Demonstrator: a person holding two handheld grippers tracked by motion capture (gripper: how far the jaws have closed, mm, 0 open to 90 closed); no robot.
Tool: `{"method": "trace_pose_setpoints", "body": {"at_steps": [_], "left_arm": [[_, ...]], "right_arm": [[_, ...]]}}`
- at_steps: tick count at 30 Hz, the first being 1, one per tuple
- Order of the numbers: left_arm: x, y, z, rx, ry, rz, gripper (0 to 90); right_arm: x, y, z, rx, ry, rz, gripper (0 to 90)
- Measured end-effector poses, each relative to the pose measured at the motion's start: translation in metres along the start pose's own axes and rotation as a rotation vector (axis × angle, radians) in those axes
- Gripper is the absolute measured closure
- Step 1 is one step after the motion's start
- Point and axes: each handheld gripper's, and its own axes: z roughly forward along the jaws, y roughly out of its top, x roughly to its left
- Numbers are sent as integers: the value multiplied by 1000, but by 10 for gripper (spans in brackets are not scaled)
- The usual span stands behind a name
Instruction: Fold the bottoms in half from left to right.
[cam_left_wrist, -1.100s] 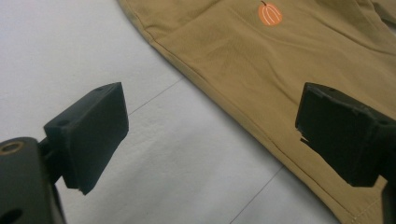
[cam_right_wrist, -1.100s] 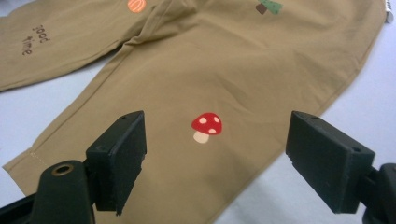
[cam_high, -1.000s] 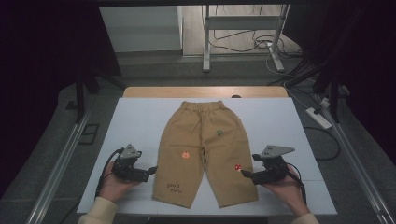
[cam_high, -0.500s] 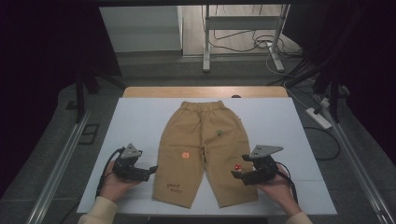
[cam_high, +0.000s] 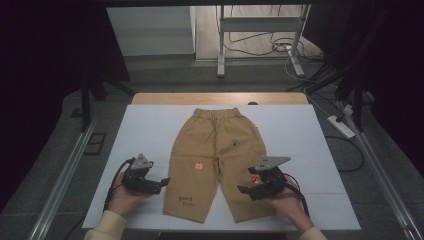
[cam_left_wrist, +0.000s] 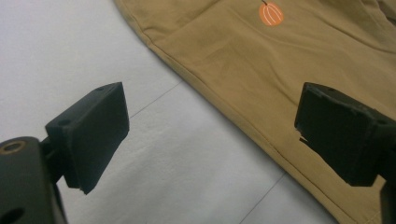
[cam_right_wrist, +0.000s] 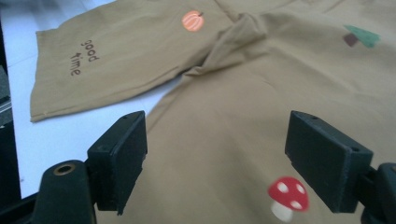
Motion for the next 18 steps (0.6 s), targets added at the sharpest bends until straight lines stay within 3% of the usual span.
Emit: {"method": "trace_pose_setpoints", "body": {"at_steps": [18], "left_arm": [[1, 0, 0, -5, 6, -3, 100]], "right_arm": [[27, 27, 38, 30, 74, -63, 216]]}}
